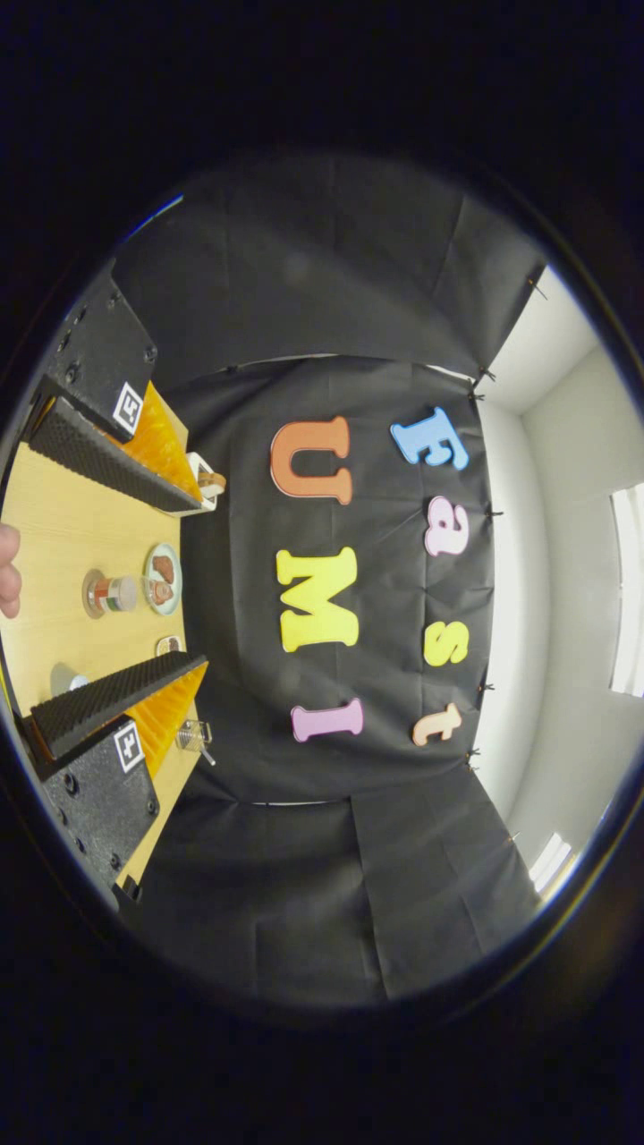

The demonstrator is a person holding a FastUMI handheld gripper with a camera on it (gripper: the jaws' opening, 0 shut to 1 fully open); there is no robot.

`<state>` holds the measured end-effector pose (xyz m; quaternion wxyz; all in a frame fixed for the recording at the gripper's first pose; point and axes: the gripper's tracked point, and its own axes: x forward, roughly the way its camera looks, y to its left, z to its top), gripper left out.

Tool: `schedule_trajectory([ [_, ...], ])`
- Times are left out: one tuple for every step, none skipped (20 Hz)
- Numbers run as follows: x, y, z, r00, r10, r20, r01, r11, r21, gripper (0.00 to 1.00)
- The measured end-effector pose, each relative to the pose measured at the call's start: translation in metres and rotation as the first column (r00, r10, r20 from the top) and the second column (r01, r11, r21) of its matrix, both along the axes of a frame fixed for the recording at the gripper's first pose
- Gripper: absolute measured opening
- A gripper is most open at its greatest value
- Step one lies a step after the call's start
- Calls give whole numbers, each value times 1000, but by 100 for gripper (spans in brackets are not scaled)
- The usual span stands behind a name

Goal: Take the bottle from table, then pour the juice into the cup, finally place the bottle on the coaster

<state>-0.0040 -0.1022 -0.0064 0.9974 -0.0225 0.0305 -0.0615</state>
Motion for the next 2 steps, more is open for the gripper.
schedule_trajectory([
  [-1, 0, 0, 1000, 1, -1, -1, 1000, 0, 100],
  [0, 0, 0, 1000, 2, -2, -2, 1000, 4, 100],
])
